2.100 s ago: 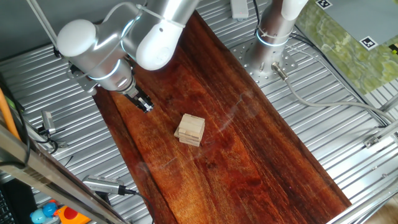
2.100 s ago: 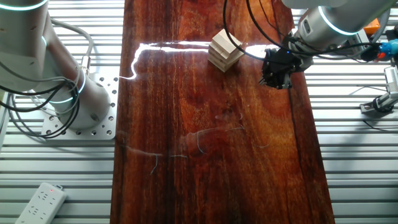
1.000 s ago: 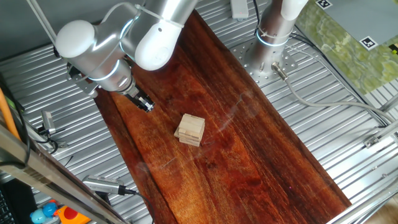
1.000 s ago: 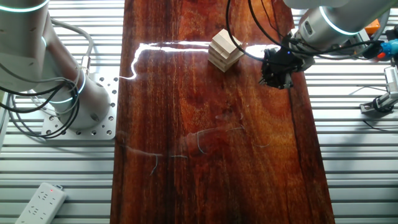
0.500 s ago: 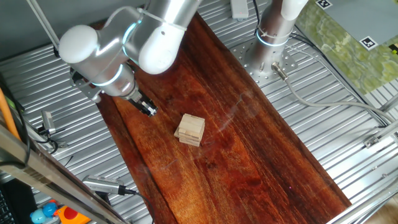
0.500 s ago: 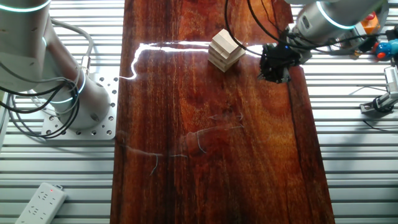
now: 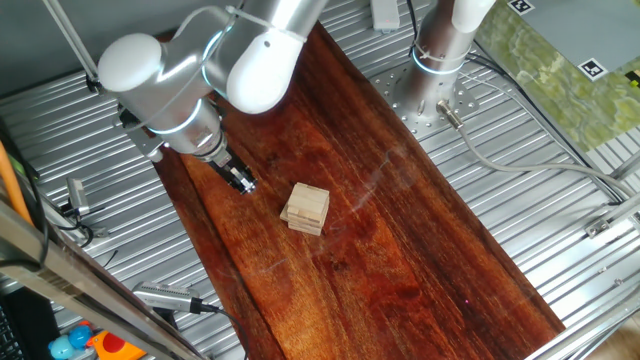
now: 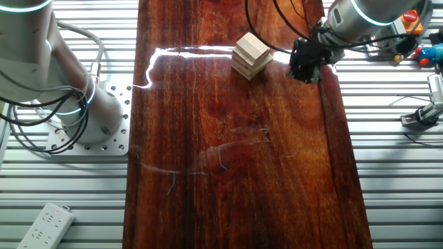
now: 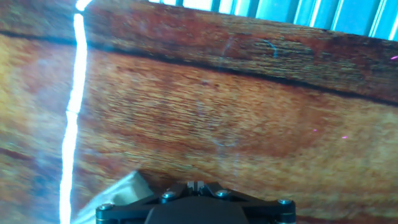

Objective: Play Jenga

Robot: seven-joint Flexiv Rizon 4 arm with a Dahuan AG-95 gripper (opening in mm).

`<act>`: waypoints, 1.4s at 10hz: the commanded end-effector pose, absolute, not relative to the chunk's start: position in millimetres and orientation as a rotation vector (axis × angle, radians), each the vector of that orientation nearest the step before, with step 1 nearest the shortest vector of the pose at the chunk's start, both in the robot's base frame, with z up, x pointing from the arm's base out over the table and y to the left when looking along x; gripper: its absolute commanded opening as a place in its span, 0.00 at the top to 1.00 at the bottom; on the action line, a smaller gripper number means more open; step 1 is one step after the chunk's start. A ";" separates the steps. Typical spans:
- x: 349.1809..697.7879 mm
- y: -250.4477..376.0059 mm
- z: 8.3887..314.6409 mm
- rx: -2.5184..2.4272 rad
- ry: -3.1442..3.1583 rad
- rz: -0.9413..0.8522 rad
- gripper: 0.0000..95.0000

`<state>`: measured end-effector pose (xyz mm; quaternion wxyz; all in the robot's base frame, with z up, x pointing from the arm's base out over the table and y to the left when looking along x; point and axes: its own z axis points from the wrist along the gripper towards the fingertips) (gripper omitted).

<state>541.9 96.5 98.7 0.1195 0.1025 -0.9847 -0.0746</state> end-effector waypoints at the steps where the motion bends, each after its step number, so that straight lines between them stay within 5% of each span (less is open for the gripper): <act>1: 541.6 109.5 99.5 0.227 -2.888 -0.196 1.00; 2: 541.7 114.1 97.7 0.222 -2.903 -0.193 1.00; 3: 542.1 117.6 96.6 0.216 -2.907 -0.192 0.80; 7: 550.3 134.1 92.8 0.180 -2.909 -0.191 0.80; 8: 553.0 138.5 91.6 0.170 -2.911 -0.193 0.60; 14: 556.1 149.5 83.4 0.147 -2.904 -0.191 0.60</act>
